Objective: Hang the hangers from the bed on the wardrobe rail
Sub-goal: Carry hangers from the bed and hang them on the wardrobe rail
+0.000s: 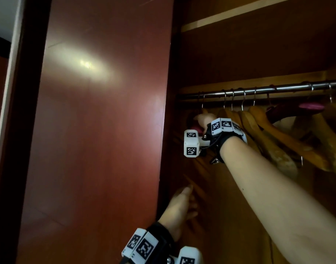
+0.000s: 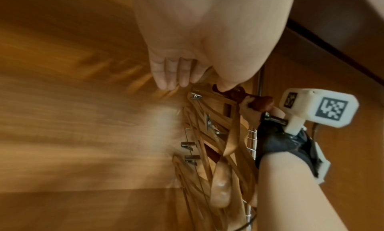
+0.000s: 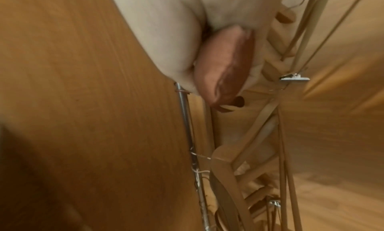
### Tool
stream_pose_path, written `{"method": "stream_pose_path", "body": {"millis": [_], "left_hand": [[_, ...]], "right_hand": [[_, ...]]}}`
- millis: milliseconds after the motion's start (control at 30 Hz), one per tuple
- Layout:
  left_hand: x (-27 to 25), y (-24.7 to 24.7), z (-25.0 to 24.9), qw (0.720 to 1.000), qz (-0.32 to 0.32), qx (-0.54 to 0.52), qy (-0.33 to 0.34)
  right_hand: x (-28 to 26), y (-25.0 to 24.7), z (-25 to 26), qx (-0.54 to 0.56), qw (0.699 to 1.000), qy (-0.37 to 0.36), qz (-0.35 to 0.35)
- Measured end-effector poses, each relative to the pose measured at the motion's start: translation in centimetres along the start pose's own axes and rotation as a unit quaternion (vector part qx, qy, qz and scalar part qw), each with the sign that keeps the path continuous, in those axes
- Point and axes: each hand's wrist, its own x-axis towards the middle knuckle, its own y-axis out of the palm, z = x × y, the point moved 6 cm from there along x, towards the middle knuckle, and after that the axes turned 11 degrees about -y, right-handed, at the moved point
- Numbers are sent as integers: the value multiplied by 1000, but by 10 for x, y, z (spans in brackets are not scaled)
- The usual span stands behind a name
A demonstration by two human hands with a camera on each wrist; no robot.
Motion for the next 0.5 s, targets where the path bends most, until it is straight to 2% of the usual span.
{"method": "stream_pose_path", "body": {"millis": [67, 167, 233, 500], "left_hand": [[3, 2, -1, 1000, 6, -4, 8], [6, 4, 0, 1000, 12, -1, 7], [8, 4, 0, 1000, 13, 1, 7], [9, 18, -11, 998, 45, 23, 23]], "right_hand": [[-12, 1, 5, -29, 999, -9, 26], [-26, -1, 3, 72, 996, 16, 59], [-36, -5, 2, 100, 993, 23, 65], [-72, -39, 0, 91, 992, -15, 86]]}}
